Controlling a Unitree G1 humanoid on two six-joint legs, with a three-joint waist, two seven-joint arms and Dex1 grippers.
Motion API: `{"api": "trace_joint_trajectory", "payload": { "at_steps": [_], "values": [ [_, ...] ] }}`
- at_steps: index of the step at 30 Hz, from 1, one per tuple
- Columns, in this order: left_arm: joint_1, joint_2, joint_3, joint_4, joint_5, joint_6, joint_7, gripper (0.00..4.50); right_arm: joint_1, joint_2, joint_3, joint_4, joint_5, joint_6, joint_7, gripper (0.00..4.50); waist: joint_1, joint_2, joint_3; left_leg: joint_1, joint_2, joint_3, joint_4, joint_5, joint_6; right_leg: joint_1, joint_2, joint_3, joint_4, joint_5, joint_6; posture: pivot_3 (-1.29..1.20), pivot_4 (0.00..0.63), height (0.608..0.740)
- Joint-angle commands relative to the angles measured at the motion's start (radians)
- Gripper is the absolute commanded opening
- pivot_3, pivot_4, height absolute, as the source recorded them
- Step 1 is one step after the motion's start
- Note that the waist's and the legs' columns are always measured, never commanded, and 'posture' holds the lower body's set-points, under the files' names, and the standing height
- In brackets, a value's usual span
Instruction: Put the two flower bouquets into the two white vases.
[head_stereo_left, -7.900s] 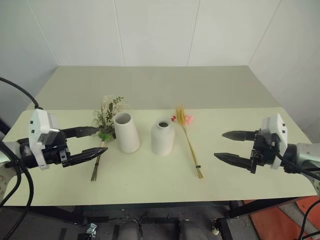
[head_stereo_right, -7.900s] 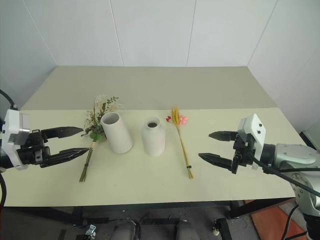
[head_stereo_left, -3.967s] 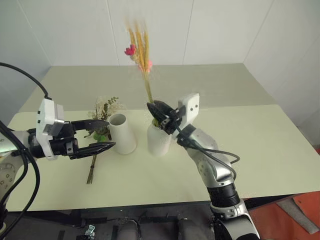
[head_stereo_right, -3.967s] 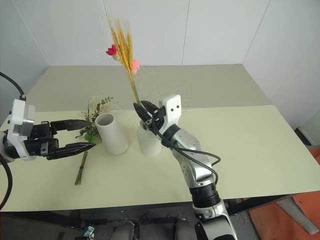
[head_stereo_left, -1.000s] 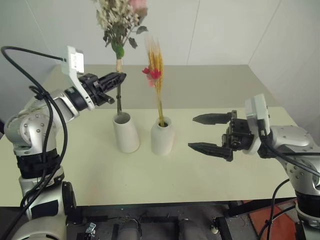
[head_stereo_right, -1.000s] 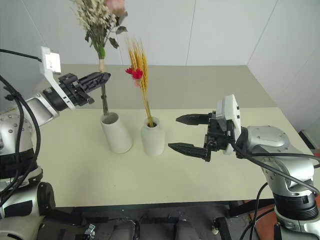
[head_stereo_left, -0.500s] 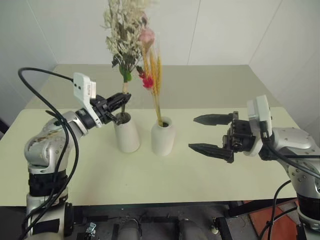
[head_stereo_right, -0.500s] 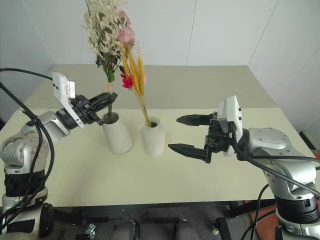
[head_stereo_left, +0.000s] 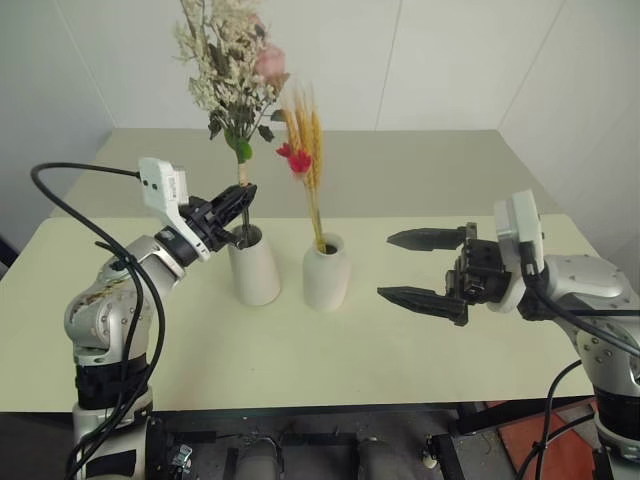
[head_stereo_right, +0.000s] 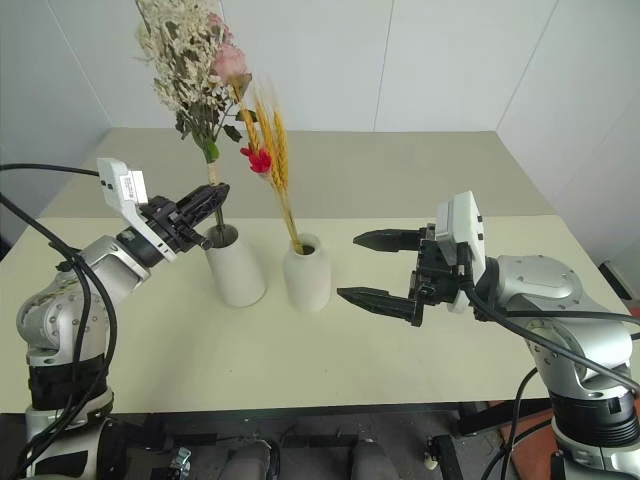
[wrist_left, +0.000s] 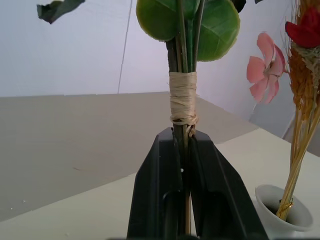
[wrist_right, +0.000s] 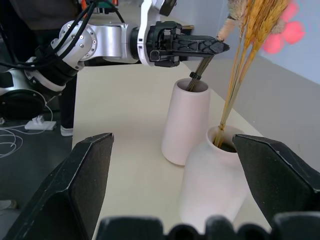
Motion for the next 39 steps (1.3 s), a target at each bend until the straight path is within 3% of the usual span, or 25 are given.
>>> {"api": "trace_joint_trajectory", "payload": {
  "at_steps": [1,22,30,36,37,39],
  "values": [
    [-0.003,-0.006,0.052,-0.067,-0.075,-0.032,-0.007,0.03,-0.015,-0.003,-0.019,-0.019,0.012,-0.020,0.001,4.50,0.000,0.000,0.000,0.000,0.000,0.000,0.000,0.000,0.000,0.000,0.000,0.000,0.000,0.000,0.000,0.00,0.150,0.740],
    [0.075,0.076,-0.040,-0.105,-0.013,-0.005,0.027,0.03,-0.036,0.009,-0.014,-0.007,0.004,-0.029,-0.003,4.50,-0.001,0.000,0.000,0.000,0.000,0.000,0.000,0.000,0.000,0.000,0.000,0.000,0.000,0.000,0.000,0.00,0.150,0.740],
    [0.058,0.079,-0.045,-0.083,-0.001,0.000,0.038,2.42,-0.040,0.013,-0.011,-0.003,-0.009,-0.037,-0.011,4.50,0.000,0.000,0.000,0.000,0.000,0.000,0.000,0.000,0.000,0.000,0.000,0.000,0.000,0.000,0.000,0.00,0.150,0.740],
    [0.078,0.152,-0.013,-0.108,-0.031,0.017,-0.009,4.24,-0.038,0.016,-0.007,-0.005,-0.022,-0.041,-0.014,4.50,-0.003,0.000,0.000,0.000,0.000,0.000,0.000,0.000,0.000,0.000,0.000,0.000,0.000,0.000,0.000,0.00,0.150,0.740],
    [0.086,0.170,-0.004,-0.115,-0.037,0.020,-0.022,4.48,-0.038,0.017,-0.008,-0.005,-0.023,-0.041,-0.014,4.50,-0.003,0.000,0.000,0.000,0.000,0.000,0.000,0.000,0.000,0.000,0.000,0.000,0.000,0.000,0.000,0.00,0.150,0.740],
    [0.113,0.215,0.023,-0.134,-0.062,0.039,-0.056,4.48,-0.034,0.017,-0.011,-0.006,-0.025,-0.042,-0.015,4.50,-0.005,0.000,0.000,0.000,0.000,0.000,0.000,0.000,0.000,0.000,0.000,0.000,0.000,0.000,0.000,0.00,0.150,0.740]
  ]
}}
